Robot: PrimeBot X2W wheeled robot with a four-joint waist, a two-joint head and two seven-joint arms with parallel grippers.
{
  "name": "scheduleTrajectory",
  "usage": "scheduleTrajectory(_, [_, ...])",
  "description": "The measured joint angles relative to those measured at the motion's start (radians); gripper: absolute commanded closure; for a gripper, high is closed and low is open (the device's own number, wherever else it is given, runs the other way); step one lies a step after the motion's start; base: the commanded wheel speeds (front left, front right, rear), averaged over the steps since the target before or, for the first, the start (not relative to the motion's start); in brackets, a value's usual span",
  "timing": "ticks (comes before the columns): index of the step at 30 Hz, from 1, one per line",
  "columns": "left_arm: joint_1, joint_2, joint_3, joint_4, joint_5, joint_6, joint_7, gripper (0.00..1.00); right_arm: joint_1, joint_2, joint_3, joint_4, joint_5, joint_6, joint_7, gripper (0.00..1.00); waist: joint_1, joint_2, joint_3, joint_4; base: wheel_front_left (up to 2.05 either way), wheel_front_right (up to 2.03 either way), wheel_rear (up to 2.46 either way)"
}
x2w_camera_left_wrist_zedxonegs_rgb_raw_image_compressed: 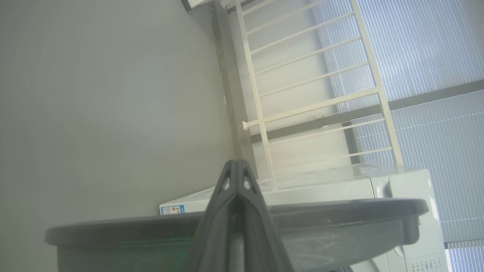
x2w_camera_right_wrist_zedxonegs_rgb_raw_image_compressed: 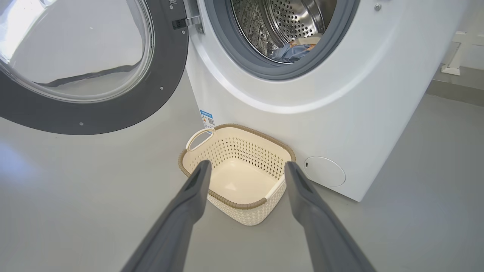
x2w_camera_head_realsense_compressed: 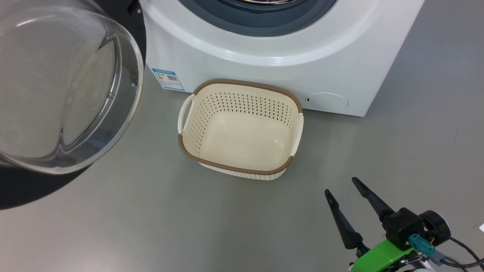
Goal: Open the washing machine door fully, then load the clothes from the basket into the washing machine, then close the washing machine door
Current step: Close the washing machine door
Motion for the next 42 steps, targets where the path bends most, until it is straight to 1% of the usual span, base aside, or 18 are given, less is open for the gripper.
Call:
scheduleTrajectory(22, [0.000, 0.022, 0.000, 0.016, -0.091, 0.000, 0.161, 1.00, -0.020, -0.023, 0.025, -0.003, 0.000, 0.000, 0.016, 0.00, 0.0000, 0.0000, 0.018, 0.009, 0.00, 0.00, 0.00])
scheduleTrajectory(35, [0.006, 0.025, -0.007, -0.023, -0.126, 0.000, 0.287, 1.00, -0.020, -0.022, 0.027, -0.002, 0.000, 0.000, 0.018, 0.00, 0.0000, 0.0000, 0.023, 0.021, 0.00, 0.00, 0.00])
scheduleTrajectory(42, [0.024, 0.025, -0.003, -0.040, -0.168, 0.000, 0.357, 1.00, -0.020, -0.022, 0.030, 0.002, 0.000, 0.000, 0.017, 0.00, 0.0000, 0.0000, 0.021, 0.022, 0.00, 0.00, 0.00])
